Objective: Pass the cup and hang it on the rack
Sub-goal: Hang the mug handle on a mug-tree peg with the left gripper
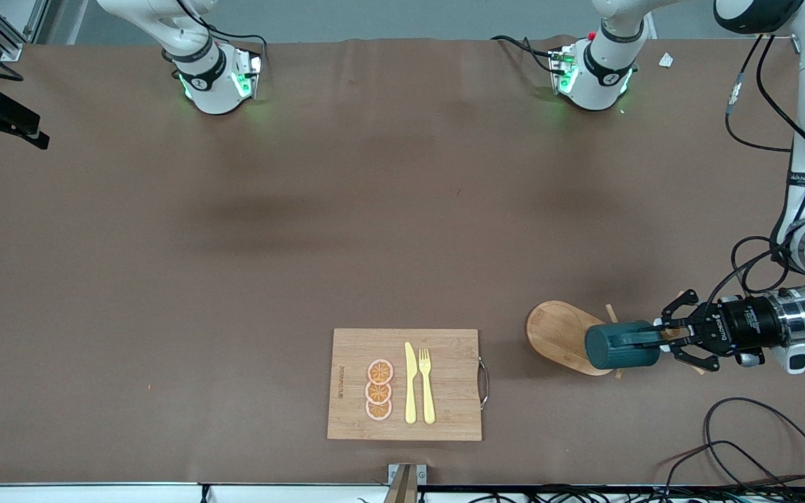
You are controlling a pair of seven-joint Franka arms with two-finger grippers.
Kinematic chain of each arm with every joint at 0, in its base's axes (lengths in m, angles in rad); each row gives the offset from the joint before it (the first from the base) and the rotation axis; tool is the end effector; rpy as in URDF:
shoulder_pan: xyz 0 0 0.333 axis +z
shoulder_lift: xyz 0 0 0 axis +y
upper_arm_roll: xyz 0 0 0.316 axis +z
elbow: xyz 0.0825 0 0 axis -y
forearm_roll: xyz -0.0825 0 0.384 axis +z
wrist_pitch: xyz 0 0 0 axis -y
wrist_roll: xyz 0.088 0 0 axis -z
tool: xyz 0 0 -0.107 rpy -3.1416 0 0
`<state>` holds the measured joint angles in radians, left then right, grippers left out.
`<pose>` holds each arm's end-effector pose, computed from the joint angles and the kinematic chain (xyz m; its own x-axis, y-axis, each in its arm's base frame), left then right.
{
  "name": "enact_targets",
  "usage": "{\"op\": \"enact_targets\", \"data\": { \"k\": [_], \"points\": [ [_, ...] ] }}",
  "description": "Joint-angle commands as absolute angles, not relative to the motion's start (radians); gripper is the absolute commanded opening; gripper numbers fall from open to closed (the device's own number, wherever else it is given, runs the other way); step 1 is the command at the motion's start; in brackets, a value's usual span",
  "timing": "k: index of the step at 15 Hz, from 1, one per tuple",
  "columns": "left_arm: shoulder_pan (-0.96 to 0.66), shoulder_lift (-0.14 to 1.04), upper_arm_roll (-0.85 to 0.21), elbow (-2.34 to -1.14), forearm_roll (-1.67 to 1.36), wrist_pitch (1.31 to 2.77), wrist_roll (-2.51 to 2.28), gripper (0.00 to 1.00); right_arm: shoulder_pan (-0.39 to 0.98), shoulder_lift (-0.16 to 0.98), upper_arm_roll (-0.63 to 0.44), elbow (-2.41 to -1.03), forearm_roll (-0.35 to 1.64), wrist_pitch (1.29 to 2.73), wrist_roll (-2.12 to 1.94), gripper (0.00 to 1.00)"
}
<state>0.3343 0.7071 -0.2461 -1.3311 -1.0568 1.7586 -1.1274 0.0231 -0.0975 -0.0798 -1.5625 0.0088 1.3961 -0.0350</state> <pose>0.7264 0.0313 0.3564 -0.0020 0.3756 -0.9268 0.9958 0.0857 0.0326 0.5041 -0.0299 0.6652 0.9975 -0.0191 -0.0685 -0.0205 -0.9996 -0.0189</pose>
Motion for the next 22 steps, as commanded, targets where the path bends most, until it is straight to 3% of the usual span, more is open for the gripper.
{"op": "enact_targets", "data": {
  "k": [1, 3, 4, 5, 12, 16, 22],
  "points": [
    [0.339, 0.703, -0.250, -1.327, -1.066, 1.749, -1.137, 0.28, 0.018, -0.118, -0.077, -1.583, 0.002, 1.405, -0.049, 1.00],
    [0.334, 0.701, -0.249, -1.327, -1.065, 1.749, -1.141, 0.68, 0.018, -0.118, -0.077, -1.583, 0.002, 1.405, -0.049, 1.00],
    [0.331, 0.700, -0.249, -1.327, -1.065, 1.749, -1.141, 0.93, 0.018, -0.118, -0.077, -1.585, 0.002, 1.405, -0.049, 1.00],
    [0.331, 0.698, -0.250, -1.325, -1.065, 1.749, -1.143, 1.00, 0.018, -0.118, -0.077, -1.585, 0.002, 1.405, -0.049, 1.00],
    [0.322, 0.632, -0.255, -1.319, -1.051, 1.749, -1.181, 1.00, 0.017, -0.120, -0.078, -1.592, 0.002, 1.404, -0.049, 1.00],
    [0.264, 0.522, -0.296, -1.313, -0.821, 1.749, -1.177, 1.00, 0.017, -0.120, -0.078, -1.594, 0.002, 1.404, -0.049, 1.00],
    [0.247, 0.456, -0.506, -1.307, -0.441, 1.747, -1.123, 1.00, 0.018, -0.120, -0.077, -1.591, -0.009, 1.407, -0.052, 1.00]
  ]
}}
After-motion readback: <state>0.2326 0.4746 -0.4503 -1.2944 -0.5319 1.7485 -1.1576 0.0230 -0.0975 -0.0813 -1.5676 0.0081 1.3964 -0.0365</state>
